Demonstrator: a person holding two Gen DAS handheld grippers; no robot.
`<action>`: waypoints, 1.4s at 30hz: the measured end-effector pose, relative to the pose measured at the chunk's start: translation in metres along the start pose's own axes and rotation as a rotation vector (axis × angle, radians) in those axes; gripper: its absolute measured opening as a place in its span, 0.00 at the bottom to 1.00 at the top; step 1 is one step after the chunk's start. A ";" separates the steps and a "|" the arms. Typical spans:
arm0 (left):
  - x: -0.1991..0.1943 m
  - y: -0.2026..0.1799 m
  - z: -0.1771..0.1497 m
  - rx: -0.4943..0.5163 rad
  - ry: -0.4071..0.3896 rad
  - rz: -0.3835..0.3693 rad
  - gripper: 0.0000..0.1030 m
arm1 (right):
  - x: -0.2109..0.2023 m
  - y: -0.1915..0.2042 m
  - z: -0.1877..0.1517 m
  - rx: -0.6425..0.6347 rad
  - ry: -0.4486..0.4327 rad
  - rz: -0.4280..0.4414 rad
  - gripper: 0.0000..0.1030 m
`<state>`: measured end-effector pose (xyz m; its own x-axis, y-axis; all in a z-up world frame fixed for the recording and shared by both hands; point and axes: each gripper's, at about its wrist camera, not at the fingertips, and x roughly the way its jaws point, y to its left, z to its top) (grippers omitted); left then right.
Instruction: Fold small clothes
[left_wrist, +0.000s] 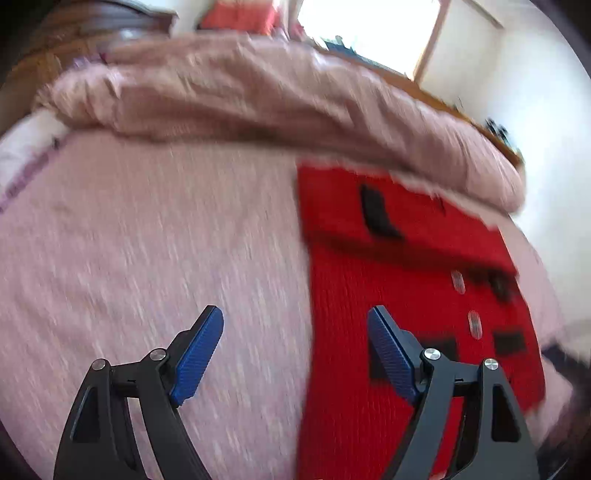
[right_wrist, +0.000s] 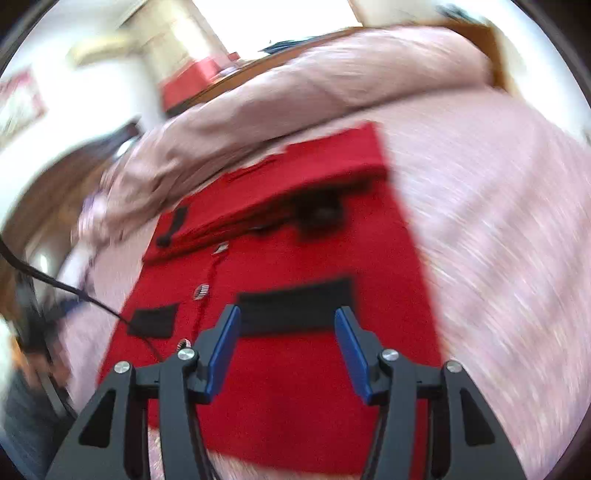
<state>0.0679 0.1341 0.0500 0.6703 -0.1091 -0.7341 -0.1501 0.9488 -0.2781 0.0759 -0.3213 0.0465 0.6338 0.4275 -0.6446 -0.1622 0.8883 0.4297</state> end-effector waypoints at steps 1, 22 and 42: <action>0.004 0.002 -0.010 -0.007 0.050 -0.038 0.74 | -0.009 -0.016 -0.002 0.067 -0.013 0.021 0.55; -0.012 -0.017 -0.088 0.059 0.092 -0.047 0.78 | -0.068 -0.072 -0.051 0.014 -0.098 0.288 0.59; -0.001 0.004 -0.078 -0.135 0.055 -0.274 0.53 | -0.003 -0.076 -0.049 0.099 0.045 0.251 0.59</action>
<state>0.0103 0.1146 0.0011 0.6596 -0.3747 -0.6516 -0.0670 0.8342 -0.5474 0.0492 -0.3819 -0.0152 0.5481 0.6414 -0.5368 -0.2342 0.7338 0.6377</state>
